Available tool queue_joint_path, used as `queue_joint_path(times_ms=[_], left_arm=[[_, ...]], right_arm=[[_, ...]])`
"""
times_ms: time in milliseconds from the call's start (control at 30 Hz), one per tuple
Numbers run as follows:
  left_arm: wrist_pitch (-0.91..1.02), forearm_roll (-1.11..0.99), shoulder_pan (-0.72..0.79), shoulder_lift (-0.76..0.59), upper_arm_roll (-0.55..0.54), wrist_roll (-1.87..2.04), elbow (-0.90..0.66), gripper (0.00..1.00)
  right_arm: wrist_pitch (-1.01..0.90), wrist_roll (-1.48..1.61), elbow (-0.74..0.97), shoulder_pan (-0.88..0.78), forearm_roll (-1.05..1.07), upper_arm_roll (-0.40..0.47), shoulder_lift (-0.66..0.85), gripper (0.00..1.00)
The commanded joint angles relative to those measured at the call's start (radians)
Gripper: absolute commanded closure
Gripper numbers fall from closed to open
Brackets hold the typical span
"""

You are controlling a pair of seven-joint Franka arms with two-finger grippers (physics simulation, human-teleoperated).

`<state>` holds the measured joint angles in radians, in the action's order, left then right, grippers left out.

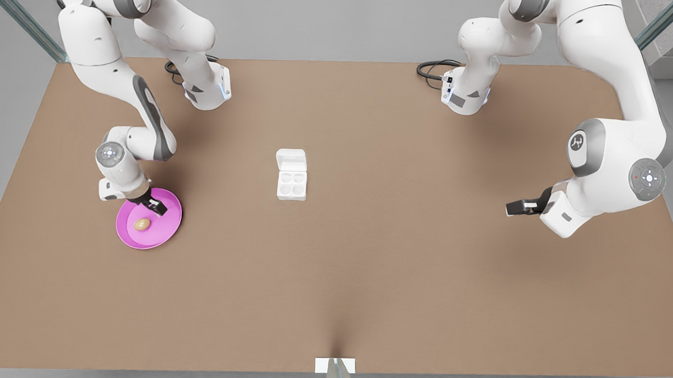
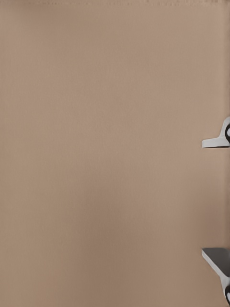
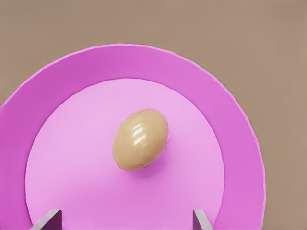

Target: Pack egg into the box and close the box lid

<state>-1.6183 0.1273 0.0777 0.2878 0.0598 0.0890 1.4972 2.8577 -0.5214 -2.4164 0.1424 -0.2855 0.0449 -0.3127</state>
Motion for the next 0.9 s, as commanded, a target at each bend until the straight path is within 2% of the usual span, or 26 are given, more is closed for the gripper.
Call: queue_joint_path(times_ms=[0,167,367,467,700,767,867], left_arm=[[0.000,0.008,-0.001,0.001,0.000,0.000,0.000,0.00],[0.001,0.014,-0.001,0.001,0.000,0.000,0.000,0.00],[0.001,0.029,-0.001,0.005,0.009,0.000,0.002,0.00],[0.001,0.029,-0.001,0.007,0.009,0.000,0.002,0.00],[0.000,0.045,-0.001,0.008,0.009,-0.002,0.002,0.00],[0.001,0.045,-0.001,0.008,0.011,0.000,0.002,0.00],[0.000,0.046,-0.003,0.013,0.011,-0.002,0.002,0.00]], right_arm=[[0.012,0.000,0.003,-0.003,0.000,0.007,-0.008,0.00],[0.098,-0.002,0.019,-0.023,-0.121,0.084,-0.055,0.00],[0.098,-0.124,0.082,-0.029,-0.109,0.086,-0.101,0.00],[0.098,-0.129,0.088,-0.026,-0.109,0.086,-0.120,0.14],[0.100,-0.121,0.102,-0.015,-0.118,0.086,-0.137,0.17],[0.097,-0.129,0.102,-0.017,-0.118,0.082,-0.134,0.23],[0.098,-0.120,0.106,-0.018,-0.118,0.082,-0.140,0.25]])
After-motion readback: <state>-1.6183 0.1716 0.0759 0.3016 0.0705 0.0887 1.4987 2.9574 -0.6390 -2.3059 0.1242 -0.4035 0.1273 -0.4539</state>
